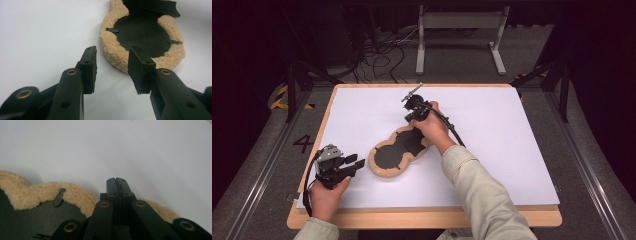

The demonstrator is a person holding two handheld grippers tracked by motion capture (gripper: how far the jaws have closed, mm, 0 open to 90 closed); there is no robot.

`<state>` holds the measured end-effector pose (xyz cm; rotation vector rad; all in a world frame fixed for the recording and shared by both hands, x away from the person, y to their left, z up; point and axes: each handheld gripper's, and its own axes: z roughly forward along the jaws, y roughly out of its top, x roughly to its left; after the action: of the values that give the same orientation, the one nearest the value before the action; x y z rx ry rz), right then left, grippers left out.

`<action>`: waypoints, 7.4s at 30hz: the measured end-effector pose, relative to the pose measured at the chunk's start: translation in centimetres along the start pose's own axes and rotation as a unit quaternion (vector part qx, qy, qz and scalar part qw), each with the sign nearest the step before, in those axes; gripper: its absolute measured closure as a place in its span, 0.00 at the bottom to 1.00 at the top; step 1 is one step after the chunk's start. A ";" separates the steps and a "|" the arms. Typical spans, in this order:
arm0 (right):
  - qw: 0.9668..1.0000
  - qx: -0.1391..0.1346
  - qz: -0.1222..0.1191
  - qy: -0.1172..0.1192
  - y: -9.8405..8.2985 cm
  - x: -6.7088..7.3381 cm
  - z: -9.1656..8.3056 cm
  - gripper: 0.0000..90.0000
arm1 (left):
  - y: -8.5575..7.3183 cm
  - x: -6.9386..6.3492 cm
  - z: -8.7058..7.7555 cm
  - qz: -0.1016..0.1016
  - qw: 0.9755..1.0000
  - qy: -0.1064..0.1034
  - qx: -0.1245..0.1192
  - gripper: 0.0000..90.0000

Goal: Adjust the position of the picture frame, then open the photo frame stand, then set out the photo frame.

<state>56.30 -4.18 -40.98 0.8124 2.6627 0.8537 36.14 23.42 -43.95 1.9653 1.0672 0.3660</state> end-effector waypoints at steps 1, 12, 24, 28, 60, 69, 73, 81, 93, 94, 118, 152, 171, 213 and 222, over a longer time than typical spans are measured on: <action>1.000 0.002 -0.007 -0.004 0.2 0.3 0.3 1.00 | 0.0 0.0 0.1 0.004 1.000 0.002 0.000 0.66; 0.997 0.068 -0.029 -0.037 0.5 0.7 1.7 1.00 | 0.0 -0.2 0.2 0.010 1.000 0.003 0.006 0.66; 0.991 0.114 -0.043 -0.054 -1.8 0.4 -0.5 1.00 | 0.0 -0.4 0.6 0.009 1.000 -0.001 0.016 0.66; 0.991 0.123 -0.034 -0.043 -2.8 -0.1 -1.4 1.00 | 0.1 -0.6 1.0 0.016 1.000 -0.008 0.022 0.66; 0.991 0.121 -0.024 -0.043 -9.7 1.5 -7.4 0.95 | 1.3 -2.0 2.5 0.026 0.996 -0.089 0.018 0.69; 0.999 0.019 -0.027 -0.019 -11.9 4.0 -12.8 1.00 | 2.5 -2.5 2.7 0.056 0.995 -0.080 0.009 0.69; 1.000 -0.009 -0.027 0.000 -13.2 5.2 -14.0 1.00 | 2.8 -2.7 2.7 0.062 0.995 -0.077 0.011 0.69; 0.996 -0.059 -0.008 0.059 -15.3 6.7 -15.4 1.00 | 3.2 -2.5 2.9 0.068 0.995 -0.077 0.009 0.68; 0.997 -0.020 -0.048 0.061 -16.3 8.9 -14.9 1.00 | 3.2 -2.3 3.0 0.065 0.995 -0.076 0.012 0.67; 0.997 -0.017 -0.049 0.064 -16.4 9.0 -14.8 1.00 | 3.2 -2.3 3.0 0.066 0.995 -0.076 0.013 0.67; 0.995 0.036 -0.046 0.087 -17.1 10.1 -11.2 1.00 | 3.1 -1.6 3.2 0.048 0.996 -0.070 0.017 0.68; 0.994 -0.103 0.013 0.024 -17.9 7.9 -15.4 0.84 | 2.7 -0.9 2.4 -0.026 0.993 -0.107 -0.047 0.41; 0.984 -0.139 0.094 -0.051 -20.5 4.8 -18.9 0.50 | 2.2 -1.2 2.1 -0.034 0.998 -0.038 -0.032 0.43; 0.969 -0.010 0.245 0.020 -22.5 3.0 -13.3 0.12 | 2.4 -3.0 6.9 -0.067 0.989 -0.093 0.098 0.16; 0.964 -0.028 0.264 0.010 -22.5 3.6 -12.8 0.09 | 2.5 -4.1 7.4 -0.068 0.985 -0.122 0.104 0.16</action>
<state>38.80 -23.36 -44.19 1.5411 2.4504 1.0445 39.42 15.47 -45.80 2.0427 1.1079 -0.0634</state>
